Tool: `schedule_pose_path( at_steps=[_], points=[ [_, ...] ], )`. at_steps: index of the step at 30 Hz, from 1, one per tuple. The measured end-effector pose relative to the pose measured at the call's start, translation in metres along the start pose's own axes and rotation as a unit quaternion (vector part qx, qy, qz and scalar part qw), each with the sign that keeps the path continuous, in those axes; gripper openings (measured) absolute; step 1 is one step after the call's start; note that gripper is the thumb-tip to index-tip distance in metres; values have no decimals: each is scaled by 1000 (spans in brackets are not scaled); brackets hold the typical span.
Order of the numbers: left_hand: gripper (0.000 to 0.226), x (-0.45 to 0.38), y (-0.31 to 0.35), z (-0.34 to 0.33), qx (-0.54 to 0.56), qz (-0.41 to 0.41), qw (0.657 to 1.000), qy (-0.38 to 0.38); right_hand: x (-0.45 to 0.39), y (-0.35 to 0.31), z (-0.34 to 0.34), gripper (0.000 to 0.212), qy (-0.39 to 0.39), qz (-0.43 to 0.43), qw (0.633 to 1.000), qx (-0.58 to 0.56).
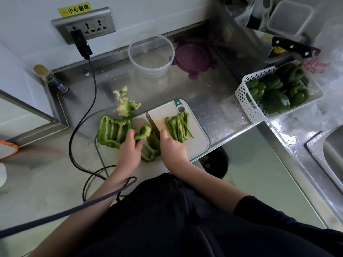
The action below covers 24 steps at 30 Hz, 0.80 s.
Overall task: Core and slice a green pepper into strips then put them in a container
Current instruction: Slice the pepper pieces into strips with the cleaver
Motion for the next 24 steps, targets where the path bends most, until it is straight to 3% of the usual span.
schedule_pose_path(
  at_steps=[7, 11, 15, 20, 24],
  points=[
    [33, -11, -13, 44, 2, 57, 998, -9, -1, 6, 0, 48, -2, -16, 1000, -21],
    [35, -12, -13, 42, 3, 51, 998, -25, -5, 26, 2, 12, -16, -49, 991, -125],
    [34, -18, -14, 36, 11, 57, 997, -53, -3, 46, 12, 19, 7, -38, 988, -148],
    [23, -22, -23, 24, -35, 72, 993, -83, 2, 53, 29, 21, 73, -87, 980, -165],
    [27, -22, -31, 19, -78, 91, 989, -91, 3, 39, 31, 19, 54, -79, 985, -145]
  ],
)
Point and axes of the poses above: each hand's wrist, its own x-axis away from the middle knuckle, its own z-axis out of the back of the hand, y = z × x, the point moved 5 cm from there along -x, towards the middle knuckle, and after that the axes turned 10 degrees about x, right-handed, at the moved point
